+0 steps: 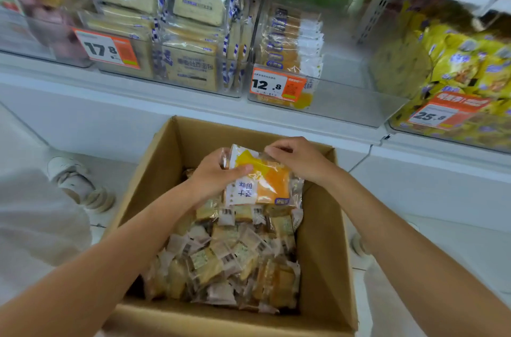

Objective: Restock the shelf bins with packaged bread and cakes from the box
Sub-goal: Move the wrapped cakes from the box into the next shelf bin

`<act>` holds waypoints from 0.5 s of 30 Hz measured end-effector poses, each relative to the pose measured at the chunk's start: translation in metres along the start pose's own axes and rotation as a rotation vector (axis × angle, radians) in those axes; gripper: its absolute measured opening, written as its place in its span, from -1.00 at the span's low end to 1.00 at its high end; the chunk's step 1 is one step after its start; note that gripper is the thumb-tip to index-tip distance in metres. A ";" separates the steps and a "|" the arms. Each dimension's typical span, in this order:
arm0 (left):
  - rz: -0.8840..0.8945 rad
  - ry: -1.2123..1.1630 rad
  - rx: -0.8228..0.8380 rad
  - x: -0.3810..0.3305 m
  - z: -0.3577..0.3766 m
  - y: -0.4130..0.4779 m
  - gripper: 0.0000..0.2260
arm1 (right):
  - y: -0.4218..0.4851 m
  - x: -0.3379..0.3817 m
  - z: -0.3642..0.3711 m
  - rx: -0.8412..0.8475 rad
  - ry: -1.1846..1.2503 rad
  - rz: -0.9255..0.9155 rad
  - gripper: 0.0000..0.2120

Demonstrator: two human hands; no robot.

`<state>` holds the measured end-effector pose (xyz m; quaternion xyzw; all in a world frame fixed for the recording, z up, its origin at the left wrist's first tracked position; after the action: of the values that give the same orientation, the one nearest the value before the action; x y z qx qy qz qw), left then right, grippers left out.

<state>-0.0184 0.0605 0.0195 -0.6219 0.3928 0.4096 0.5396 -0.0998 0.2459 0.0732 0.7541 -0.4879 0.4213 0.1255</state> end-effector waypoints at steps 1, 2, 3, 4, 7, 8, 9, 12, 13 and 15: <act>0.026 0.022 0.001 -0.007 -0.001 0.000 -0.53 | -0.006 0.005 -0.005 0.020 -0.005 -0.012 -0.72; 0.041 0.049 0.010 -0.014 -0.001 -0.001 -0.48 | -0.011 0.008 -0.009 0.041 -0.055 -0.033 -0.60; 0.043 0.051 0.017 -0.018 0.001 -0.001 -0.43 | -0.015 0.013 -0.012 0.059 -0.120 -0.063 -0.50; 0.038 0.015 0.034 -0.024 0.004 -0.004 -0.43 | -0.015 0.015 -0.013 0.071 -0.170 -0.084 -0.45; -0.056 -0.197 0.068 -0.028 0.010 -0.008 -0.43 | -0.015 0.019 -0.019 0.029 -0.088 -0.112 -0.75; -0.111 -0.280 0.053 -0.028 0.008 -0.007 -0.30 | -0.015 0.020 -0.022 -0.020 -0.025 -0.099 -0.82; -0.152 -0.369 0.025 -0.027 0.004 -0.006 -0.22 | -0.016 0.019 -0.025 -0.088 0.057 -0.065 -0.83; -0.193 -0.578 -0.076 -0.034 -0.008 -0.009 -0.47 | -0.016 0.009 -0.024 -0.244 0.472 0.178 -0.82; -0.202 -0.629 -0.109 -0.035 -0.009 -0.010 -0.50 | -0.014 0.007 -0.018 -0.241 0.631 0.278 -0.69; -0.177 -0.679 -0.097 -0.043 -0.004 -0.013 -0.47 | -0.015 0.013 -0.001 -0.261 0.854 0.423 -0.59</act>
<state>-0.0209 0.0596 0.0649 -0.5067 0.1159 0.5628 0.6427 -0.0857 0.2453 0.0871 0.3767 -0.5839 0.6443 0.3194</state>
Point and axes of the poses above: each hand's wrist, its own y-axis towards the middle knuckle, its own z-axis out of the palm, x = y × z, the point moved 2 cm from there along y, towards the middle knuckle, and after that the axes turned 3 degrees about -x, right-handed, at the moved point
